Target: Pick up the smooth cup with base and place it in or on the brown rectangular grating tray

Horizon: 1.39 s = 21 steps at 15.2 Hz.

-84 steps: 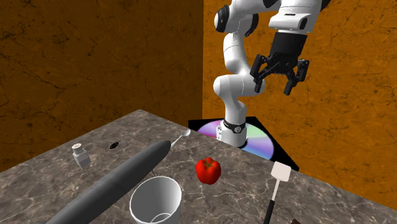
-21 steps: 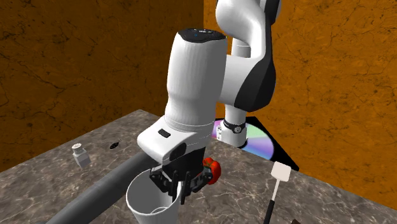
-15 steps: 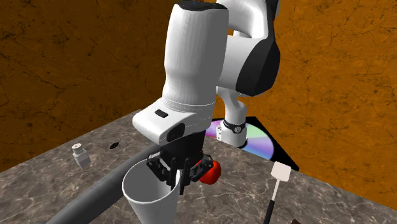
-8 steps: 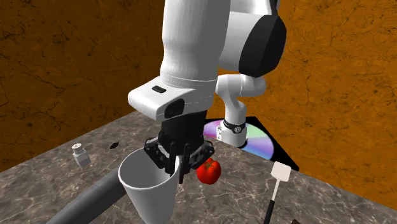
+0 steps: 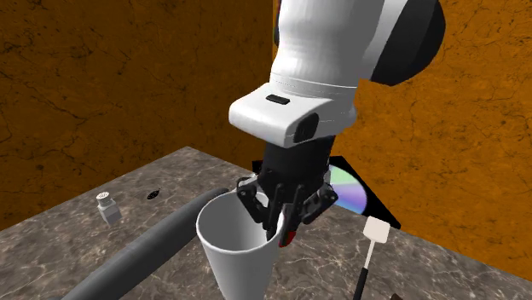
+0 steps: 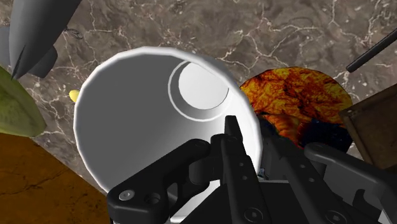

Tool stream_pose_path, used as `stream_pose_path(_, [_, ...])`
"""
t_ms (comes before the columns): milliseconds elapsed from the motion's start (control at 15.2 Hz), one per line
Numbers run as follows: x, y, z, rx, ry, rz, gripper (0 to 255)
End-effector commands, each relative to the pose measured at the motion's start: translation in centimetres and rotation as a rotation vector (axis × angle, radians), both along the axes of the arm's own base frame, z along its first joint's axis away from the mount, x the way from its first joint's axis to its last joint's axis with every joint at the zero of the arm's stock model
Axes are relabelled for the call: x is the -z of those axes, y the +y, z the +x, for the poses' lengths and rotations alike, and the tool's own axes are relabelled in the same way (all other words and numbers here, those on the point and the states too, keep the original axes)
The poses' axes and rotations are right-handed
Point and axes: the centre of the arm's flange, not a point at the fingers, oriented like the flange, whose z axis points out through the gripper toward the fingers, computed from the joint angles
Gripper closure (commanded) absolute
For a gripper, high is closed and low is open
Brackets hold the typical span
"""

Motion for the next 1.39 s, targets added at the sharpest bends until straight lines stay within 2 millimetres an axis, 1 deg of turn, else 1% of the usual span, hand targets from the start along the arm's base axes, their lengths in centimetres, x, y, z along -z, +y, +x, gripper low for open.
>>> stream_pose_path(0, [-0.2,2.4,1.1,0.002,0.0,0.0,255])
stream_pose_path(1320, [-3.3,26.5,11.4,0.002,0.0,0.0,255])
